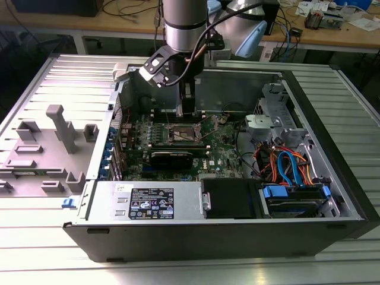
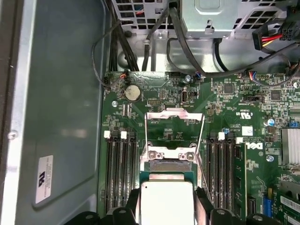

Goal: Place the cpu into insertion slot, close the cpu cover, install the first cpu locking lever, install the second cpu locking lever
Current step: 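Place the cpu into insertion slot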

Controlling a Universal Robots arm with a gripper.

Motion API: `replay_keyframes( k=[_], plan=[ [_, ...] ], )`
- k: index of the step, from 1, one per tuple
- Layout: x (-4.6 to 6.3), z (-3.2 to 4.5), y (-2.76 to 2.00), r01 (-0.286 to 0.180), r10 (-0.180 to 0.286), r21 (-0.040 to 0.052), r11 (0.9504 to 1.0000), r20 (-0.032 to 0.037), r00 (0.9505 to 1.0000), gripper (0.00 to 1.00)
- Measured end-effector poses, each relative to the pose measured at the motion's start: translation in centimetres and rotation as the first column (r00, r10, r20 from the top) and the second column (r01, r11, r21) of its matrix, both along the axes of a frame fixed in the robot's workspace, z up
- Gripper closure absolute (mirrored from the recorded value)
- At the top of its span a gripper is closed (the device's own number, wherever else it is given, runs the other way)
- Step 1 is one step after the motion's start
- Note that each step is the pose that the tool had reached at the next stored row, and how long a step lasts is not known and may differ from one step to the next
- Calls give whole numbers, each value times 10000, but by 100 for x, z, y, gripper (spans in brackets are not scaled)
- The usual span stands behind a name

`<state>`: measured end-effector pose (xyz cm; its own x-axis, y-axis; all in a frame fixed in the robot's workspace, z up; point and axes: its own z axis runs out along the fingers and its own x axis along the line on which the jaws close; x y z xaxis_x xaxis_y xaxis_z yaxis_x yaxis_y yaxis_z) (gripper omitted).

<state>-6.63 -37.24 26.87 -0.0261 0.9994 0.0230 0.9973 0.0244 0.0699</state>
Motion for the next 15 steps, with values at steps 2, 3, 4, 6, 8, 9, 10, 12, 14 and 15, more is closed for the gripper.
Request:
replay_keyframes(
  k=[2, 3, 4, 6, 8, 9, 10, 12, 14, 15],
  plan=[
    [0, -68, -5, -2, 2, 1, 10000, 0, 10000, 45],
    [0, -113, -20, -2, 2, 2, 10000, 1, 10000, 45],
    [-2, -143, -49, 0, 0, 38, 10000, 0, 10000, 45],
    [-4, -161, -77, 0, 0, 88, 10000, 0, 10000, 45],
    [-8, -171, -114, 0, 0, 242, 9997, -1, 10000, 45],
    [-9, -175, -131, 0, 0, 343, 9994, -1, 10000, 45],
    [-9, -188, -137, 1, -1, 381, 9993, 0, 10000, 45],
    [-9, -212, -138, 7, -5, 351, 9994, -47, 10000, 45],
    [-9, -231, -138, 10, -7, 301, 9995, -87, 10000, 45],
    [-9, -246, -138, 13, -10, 294, 9996, -101, 9999, 45]
  ],
)
